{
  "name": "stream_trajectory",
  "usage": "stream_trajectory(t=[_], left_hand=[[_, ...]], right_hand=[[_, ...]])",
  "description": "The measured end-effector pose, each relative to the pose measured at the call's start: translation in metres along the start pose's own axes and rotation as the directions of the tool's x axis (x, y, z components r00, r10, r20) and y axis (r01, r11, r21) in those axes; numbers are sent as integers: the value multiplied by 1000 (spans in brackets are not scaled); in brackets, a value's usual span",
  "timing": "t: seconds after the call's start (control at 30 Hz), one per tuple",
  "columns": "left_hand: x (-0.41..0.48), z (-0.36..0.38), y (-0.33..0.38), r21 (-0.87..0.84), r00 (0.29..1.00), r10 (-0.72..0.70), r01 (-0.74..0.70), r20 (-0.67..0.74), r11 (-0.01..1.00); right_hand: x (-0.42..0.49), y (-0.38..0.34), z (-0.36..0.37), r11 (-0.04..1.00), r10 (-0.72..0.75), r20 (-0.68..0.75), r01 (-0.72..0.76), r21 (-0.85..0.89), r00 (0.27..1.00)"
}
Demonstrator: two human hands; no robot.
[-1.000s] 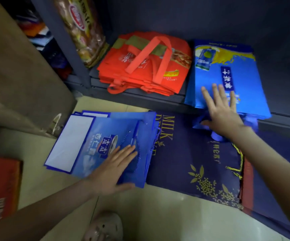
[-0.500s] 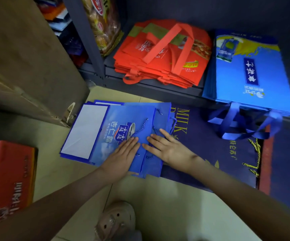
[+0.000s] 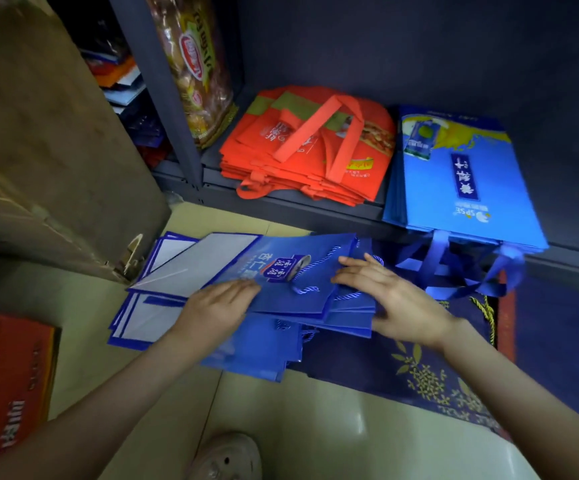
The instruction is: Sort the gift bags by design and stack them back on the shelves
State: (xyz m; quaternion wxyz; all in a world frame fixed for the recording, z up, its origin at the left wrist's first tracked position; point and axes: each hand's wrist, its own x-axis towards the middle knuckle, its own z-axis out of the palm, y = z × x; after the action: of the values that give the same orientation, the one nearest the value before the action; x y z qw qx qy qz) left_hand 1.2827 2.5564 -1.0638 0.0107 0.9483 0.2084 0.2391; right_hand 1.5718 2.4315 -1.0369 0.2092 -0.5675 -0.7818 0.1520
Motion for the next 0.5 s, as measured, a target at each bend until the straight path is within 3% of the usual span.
stream_trajectory(t=[0.27, 0.33, 0.5], left_hand=[[71, -15, 39, -138, 956, 291, -294, -41, 946], [80, -20, 51, -170, 937, 346, -350, -55, 921], [106, -39, 83, -144, 899, 437, -437, -36, 888]], right_hand=[[-47, -22, -64, 922, 314, -79, -284, 264, 946], [-55, -25, -77, 936, 301, -98, -274, 222, 948], [-68, -24, -80, 990, 79, -289, -109, -91, 954]])
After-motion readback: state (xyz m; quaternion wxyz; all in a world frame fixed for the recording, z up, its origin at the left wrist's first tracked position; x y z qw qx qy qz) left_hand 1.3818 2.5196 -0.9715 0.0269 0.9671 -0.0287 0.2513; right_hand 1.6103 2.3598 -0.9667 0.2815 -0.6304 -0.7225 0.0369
